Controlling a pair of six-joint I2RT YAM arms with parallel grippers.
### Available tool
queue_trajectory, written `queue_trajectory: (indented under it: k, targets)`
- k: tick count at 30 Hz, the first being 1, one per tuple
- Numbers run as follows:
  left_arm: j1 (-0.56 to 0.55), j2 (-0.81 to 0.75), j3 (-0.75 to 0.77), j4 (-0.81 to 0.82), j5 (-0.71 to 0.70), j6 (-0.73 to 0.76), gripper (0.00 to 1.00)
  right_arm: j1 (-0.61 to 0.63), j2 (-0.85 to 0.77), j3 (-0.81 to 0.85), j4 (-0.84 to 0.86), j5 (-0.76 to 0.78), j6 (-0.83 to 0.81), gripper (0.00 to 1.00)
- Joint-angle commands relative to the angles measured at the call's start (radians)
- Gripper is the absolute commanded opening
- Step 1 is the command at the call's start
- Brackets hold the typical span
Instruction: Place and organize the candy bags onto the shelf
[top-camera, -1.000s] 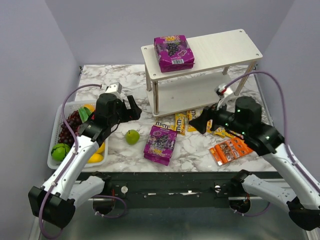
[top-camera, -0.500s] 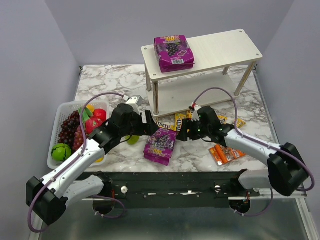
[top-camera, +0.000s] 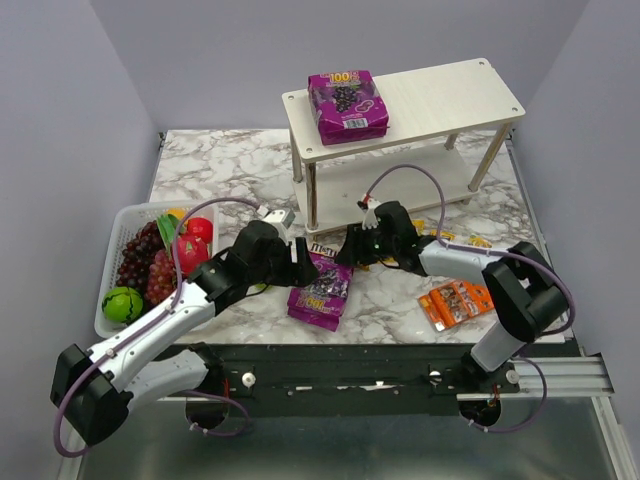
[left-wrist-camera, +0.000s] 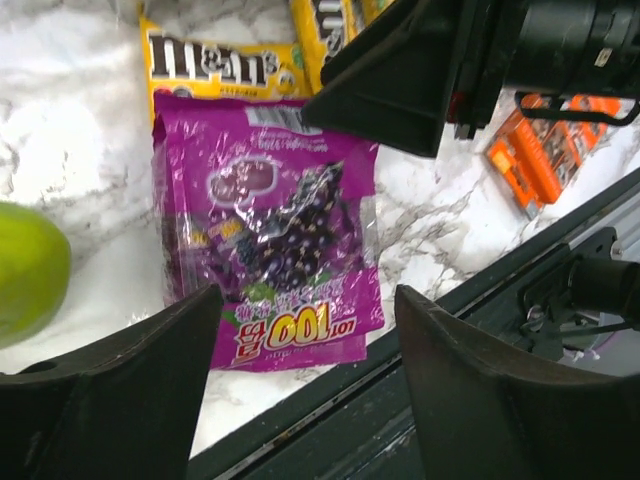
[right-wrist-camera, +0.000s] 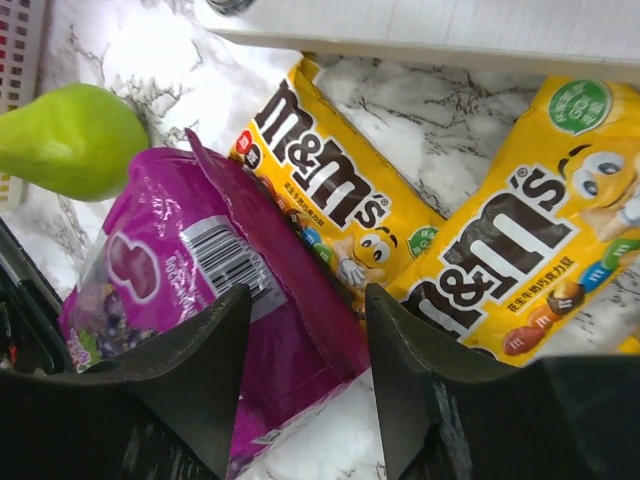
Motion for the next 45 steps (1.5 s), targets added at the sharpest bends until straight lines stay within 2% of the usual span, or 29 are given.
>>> queue_trajectory:
  k: [1,6,14,18,22,24,29,37,40,45]
  targets:
    - [-0.018,-0.06,-0.075,-0.029,0.001,-0.074,0.72,0.006,0.012,-0.026,0.072,-0.054,0.038,0.53]
    - [-0.022,-0.158,-0.158,-0.066,0.009,-0.111,0.67,0.006,-0.096,-0.143,0.036,-0.021,0.124,0.5]
    - [-0.036,-0.238,-0.205,-0.121,-0.023,-0.181,0.67,0.028,-0.355,-0.316,-0.07,-0.07,0.211,0.48]
    - [-0.05,-0.237,-0.242,-0.08,-0.017,-0.298,0.68,0.034,-0.499,-0.374,-0.144,-0.093,0.217,0.48]
    - [-0.1,-0.219,-0.302,-0.031,-0.08,-0.408,0.68,0.032,-0.6,-0.371,-0.216,-0.002,0.158,0.51]
    - [-0.114,-0.202,-0.308,-0.029,-0.098,-0.433,0.7,0.032,-0.596,-0.324,-0.27,0.037,0.151,0.58]
    - [-0.13,-0.151,-0.298,0.008,-0.205,-0.468,0.73,0.032,-0.5,-0.224,-0.293,0.027,0.108,0.78]
    - [-0.134,-0.091,-0.328,0.149,-0.239,-0.445,0.74,0.032,-0.228,-0.017,-0.265,-0.105,-0.028,0.77]
    - [-0.134,-0.081,-0.356,0.201,-0.239,-0.451,0.73,0.031,-0.104,0.015,-0.262,-0.188,-0.085,0.78]
    - [-0.134,-0.059,-0.365,0.209,-0.238,-0.445,0.71,0.032,-0.033,0.014,-0.242,-0.324,-0.12,0.82]
